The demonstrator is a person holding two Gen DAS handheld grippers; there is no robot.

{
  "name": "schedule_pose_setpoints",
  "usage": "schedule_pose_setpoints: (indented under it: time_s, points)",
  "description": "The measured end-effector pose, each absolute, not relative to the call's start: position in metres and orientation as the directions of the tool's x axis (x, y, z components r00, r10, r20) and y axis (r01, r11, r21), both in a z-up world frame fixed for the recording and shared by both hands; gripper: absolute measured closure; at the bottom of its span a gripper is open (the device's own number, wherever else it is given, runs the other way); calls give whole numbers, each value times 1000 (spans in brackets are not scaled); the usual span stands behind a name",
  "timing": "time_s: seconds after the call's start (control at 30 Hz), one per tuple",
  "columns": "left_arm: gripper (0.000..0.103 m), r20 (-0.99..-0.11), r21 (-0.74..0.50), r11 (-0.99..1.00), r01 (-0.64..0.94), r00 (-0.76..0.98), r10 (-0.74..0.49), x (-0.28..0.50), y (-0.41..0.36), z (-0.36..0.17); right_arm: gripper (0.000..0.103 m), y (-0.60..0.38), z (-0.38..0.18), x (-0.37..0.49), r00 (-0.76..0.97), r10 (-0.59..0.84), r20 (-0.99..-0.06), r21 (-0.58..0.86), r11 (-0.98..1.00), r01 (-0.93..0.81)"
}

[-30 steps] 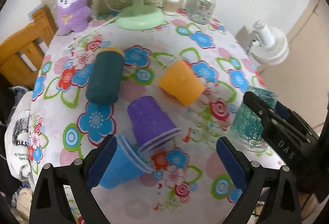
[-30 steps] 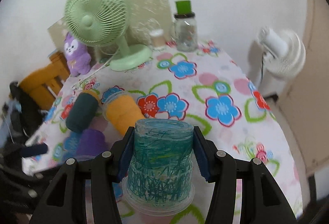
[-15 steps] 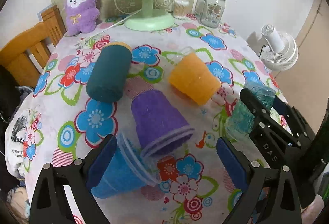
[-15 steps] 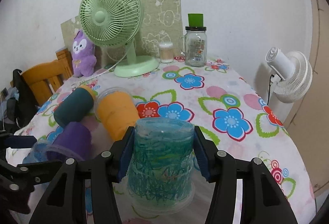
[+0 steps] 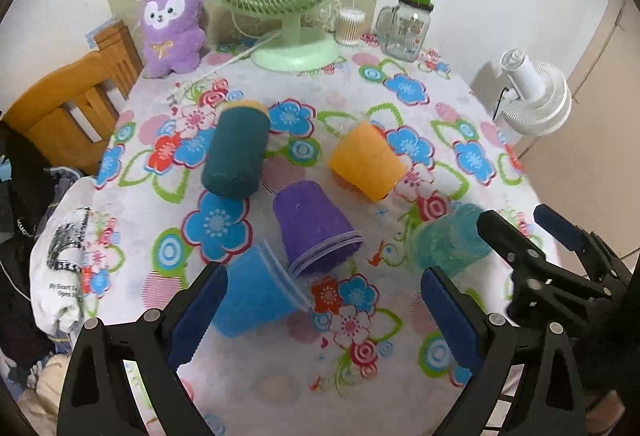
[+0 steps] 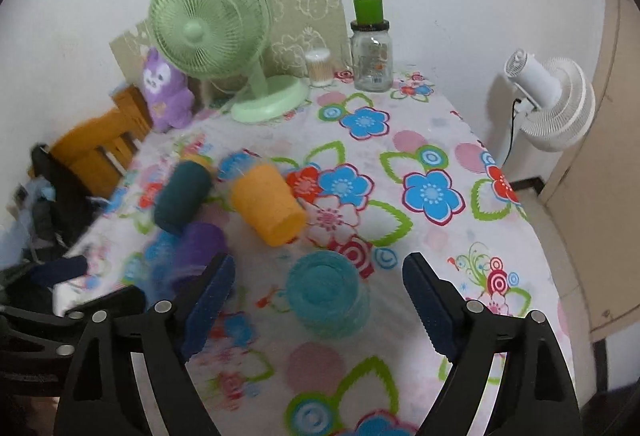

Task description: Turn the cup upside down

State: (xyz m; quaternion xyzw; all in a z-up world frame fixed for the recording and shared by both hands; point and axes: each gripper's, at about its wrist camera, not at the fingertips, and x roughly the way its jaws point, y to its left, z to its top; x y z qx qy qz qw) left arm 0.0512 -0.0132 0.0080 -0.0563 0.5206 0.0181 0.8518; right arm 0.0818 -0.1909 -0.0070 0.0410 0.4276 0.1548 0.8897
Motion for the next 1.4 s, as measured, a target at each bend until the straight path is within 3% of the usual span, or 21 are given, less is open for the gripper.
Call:
schedule_pose_setpoints:
  time_s: [0.33,0.5,1.4]
  points:
    - [3,-849,-85,989,-120,529,-9,38,-1,96,10,-185,93,64,649,282,-707,129,953,-273]
    - [0,-818,-90,987,-137,576,6,29,4,124,8,-180,117,56,696,246,-675,58,958,-282]
    - [0,-809,-58,986,-157,585,45,18,6,128,8,-182,122,43,676,235,-698,87,965,-247]
